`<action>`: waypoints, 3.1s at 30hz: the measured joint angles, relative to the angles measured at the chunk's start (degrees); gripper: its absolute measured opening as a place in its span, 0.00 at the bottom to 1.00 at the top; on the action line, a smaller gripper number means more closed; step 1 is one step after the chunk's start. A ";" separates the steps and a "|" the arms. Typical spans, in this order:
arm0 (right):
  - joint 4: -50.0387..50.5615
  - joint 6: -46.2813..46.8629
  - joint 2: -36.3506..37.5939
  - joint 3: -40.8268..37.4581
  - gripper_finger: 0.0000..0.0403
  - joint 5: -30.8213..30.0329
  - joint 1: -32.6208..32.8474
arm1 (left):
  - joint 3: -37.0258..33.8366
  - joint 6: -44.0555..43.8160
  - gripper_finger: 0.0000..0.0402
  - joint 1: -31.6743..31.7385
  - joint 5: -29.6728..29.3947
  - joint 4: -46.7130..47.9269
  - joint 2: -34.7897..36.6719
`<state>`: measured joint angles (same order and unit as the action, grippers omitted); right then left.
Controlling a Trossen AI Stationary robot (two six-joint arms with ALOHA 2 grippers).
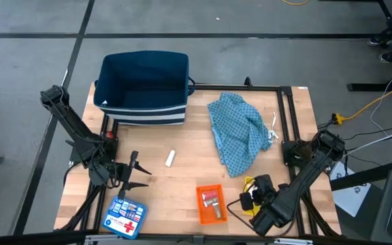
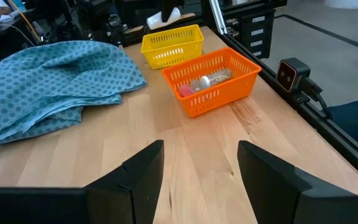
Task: Pick & Place Medicine items
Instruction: Put the right rolled gauze into the yellow bin, then put the rolled gauze into the yellow bin
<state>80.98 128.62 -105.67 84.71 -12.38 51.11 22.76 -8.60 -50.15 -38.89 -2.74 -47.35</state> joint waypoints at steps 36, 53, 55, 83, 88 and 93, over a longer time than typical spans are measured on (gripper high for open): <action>-3.22 -0.10 -5.09 0.00 0.15 2.80 0.77 | 0.00 -0.11 0.50 0.01 0.27 -0.02 0.00; -1.88 -1.55 -5.09 0.00 0.38 1.31 0.74 | 0.00 -0.02 0.50 0.02 0.22 -0.02 0.00; -1.87 -1.55 -5.09 0.00 0.44 1.33 0.74 | 0.00 -0.02 0.50 0.02 0.22 0.00 0.00; -1.27 -10.02 0.29 0.00 0.52 -18.01 -5.00 | 0.00 -0.13 0.50 0.02 0.15 -0.07 0.00; -6.58 -21.57 2.09 0.00 0.52 -23.79 -9.68 | 0.00 -0.11 0.50 0.03 0.15 -0.07 0.00; -22.71 -43.63 2.05 0.00 0.52 -25.75 -17.19 | -0.02 -0.15 0.50 0.04 0.17 -0.07 0.00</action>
<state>58.27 84.99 -103.62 84.71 -38.13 33.92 22.74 -8.75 -50.11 -38.72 -2.81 -47.35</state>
